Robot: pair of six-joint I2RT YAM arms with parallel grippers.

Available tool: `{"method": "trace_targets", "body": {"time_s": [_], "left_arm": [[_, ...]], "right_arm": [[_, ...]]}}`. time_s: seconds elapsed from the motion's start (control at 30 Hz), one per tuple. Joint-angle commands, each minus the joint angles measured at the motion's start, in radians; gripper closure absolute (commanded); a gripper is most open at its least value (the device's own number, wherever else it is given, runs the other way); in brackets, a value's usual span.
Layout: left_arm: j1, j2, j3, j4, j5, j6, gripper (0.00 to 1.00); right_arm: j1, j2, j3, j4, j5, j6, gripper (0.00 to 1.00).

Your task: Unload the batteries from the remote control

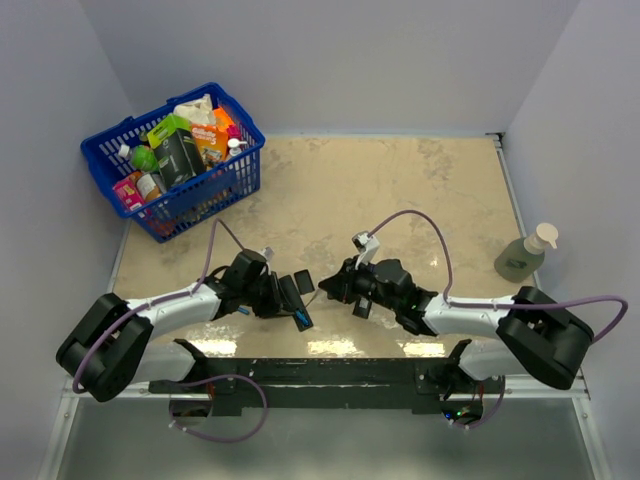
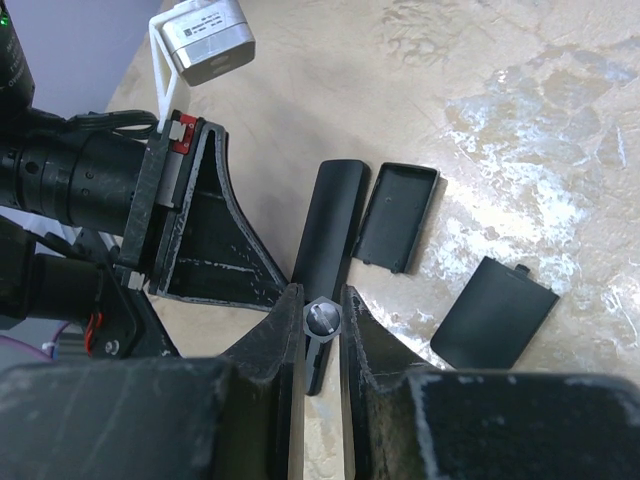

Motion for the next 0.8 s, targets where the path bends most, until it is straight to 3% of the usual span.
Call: {"method": "trace_targets", "body": {"time_s": [0.0,0.77], "left_arm": [[-0.007,0.017,-0.007,-0.068,-0.050,0.023,0.85],[-0.007,-0.034,-0.025,-0.082,-0.053,0.009,0.85]], "right_arm": [[-0.002,0.047,0.021,-0.113,-0.078,-0.035,1.00],[-0.012,0.058,0.109,-0.203,-0.146,-0.025,1.00]]}}
